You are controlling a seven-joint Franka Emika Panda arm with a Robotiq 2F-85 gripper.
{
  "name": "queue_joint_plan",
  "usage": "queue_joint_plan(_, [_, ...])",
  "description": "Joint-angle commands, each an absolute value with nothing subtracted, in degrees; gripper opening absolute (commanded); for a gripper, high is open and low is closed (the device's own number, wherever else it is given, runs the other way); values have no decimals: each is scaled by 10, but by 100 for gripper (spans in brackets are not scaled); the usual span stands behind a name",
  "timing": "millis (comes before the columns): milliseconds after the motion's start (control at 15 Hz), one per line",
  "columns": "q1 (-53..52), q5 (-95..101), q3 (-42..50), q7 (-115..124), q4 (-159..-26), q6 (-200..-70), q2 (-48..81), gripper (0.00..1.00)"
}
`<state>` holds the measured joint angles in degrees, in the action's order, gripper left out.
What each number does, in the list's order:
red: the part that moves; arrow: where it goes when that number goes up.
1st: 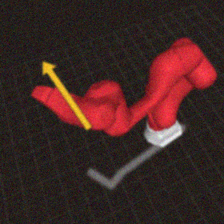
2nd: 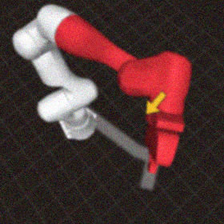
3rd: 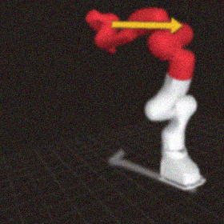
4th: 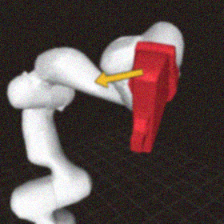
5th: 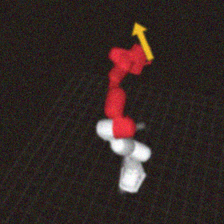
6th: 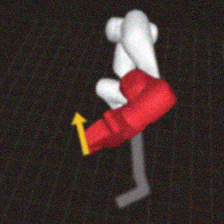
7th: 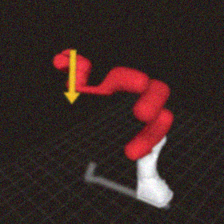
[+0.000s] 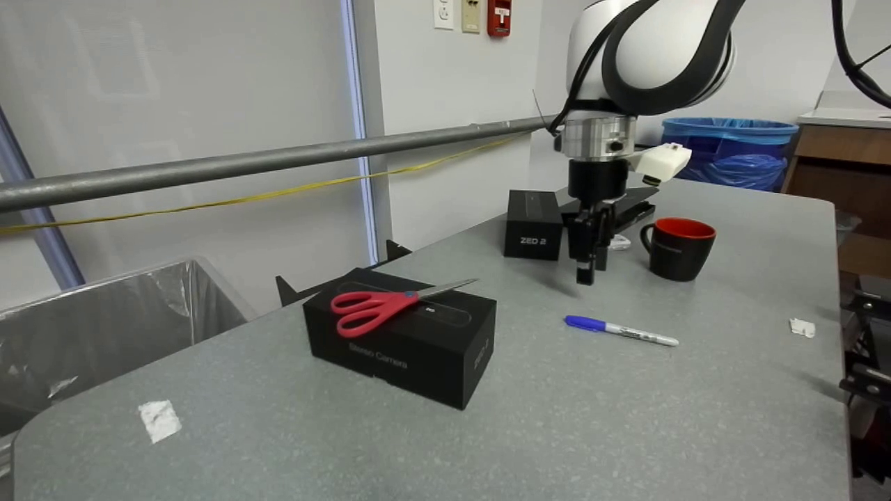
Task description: Take the marker out of the cup
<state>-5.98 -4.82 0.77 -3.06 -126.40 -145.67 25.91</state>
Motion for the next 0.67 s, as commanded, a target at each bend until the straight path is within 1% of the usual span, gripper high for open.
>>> queue_joint_plan(0, [-52,-26,2,-8,-1242,-1443,271,96])
queue_joint_plan(67, [-52,-26,2,-8,-1241,-1443,272,99])
queue_joint_plan(133, [-50,-29,0,-10,-1239,-1440,273,100])
queue_joint_plan(267, [-46,-34,-3,-15,-1234,-1424,273,100])
queue_joint_plan(333, [-45,-35,-6,-21,-1255,-1451,264,100])
queue_joint_plan(600, [-45,-36,-8,-22,-1256,-1450,264,100])
